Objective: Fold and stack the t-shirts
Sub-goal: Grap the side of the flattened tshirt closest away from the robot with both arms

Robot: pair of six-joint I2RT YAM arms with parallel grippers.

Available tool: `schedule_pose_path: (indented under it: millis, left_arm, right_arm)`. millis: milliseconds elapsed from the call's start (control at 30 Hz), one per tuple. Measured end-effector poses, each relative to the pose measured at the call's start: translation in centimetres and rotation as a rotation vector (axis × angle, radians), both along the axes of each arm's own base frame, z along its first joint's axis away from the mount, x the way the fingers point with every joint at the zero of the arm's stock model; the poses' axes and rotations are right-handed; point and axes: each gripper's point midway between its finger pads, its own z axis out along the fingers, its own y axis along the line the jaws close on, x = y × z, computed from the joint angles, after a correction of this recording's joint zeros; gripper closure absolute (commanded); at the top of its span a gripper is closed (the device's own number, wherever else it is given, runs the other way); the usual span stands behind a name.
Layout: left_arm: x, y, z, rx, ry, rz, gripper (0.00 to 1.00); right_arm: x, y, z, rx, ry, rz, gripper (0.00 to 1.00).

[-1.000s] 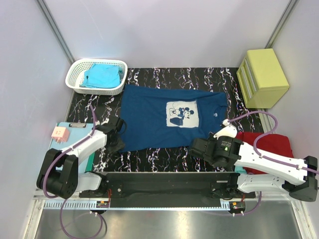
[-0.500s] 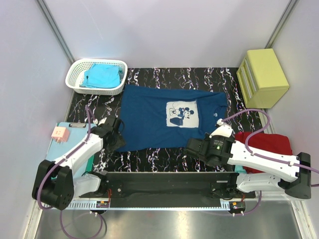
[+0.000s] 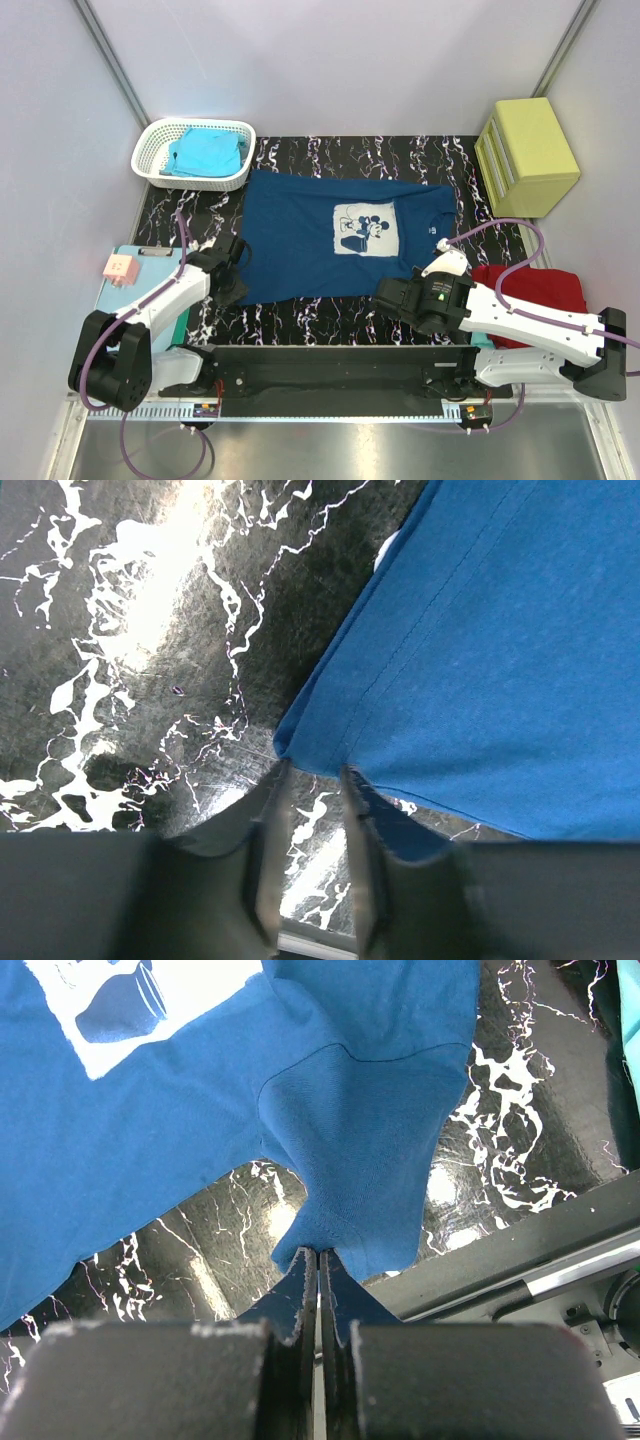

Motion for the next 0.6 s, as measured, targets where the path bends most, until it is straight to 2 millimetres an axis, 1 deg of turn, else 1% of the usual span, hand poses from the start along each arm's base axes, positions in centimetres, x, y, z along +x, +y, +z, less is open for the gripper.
schedule_pose_path:
  millis: [133,167,267,367,400,467,500,600]
  left_arm:
    - [-0.03,0.04,-0.13,0.002,0.006,0.003,0.90]
    - [-0.03,0.04,-0.13,0.002,0.006,0.001,0.94]
    - [-0.01,0.07,-0.13,0.002,0.006,0.004,1.00]
    - [-0.01,0.09,-0.13,0.002,0.006,0.005,0.99]
    - [-0.01,0.09,-0.13,0.002,0.006,0.005,0.80]
    - [-0.01,0.10,-0.13,0.002,0.006,0.004,0.63]
    - [-0.01,0.10,-0.13,0.002,0.006,0.006,0.52]
    - [-0.02,0.09,-0.11,0.002,0.005,0.004,0.42]
  right_arm:
    - [0.00,0.00,0.00,0.000,0.000,0.000,1.00]
    - [0.00,0.00,0.00,0.000,0.000,0.000,1.00]
    - [0.00,0.00,0.00,0.000,0.000,0.000,1.00]
    - [0.00,-0.01,0.00,0.000,0.000,0.000,1.00]
    - [0.01,-0.01,0.00,0.000,0.000,0.000,1.00]
    - [0.01,-0.01,0.00,0.000,0.000,0.000,1.00]
    - [0.02,-0.02,0.00,-0.001,0.000,-0.001,1.00]
    - [0.07,-0.06,-0.02,-0.001,0.000,-0.004,1.00]
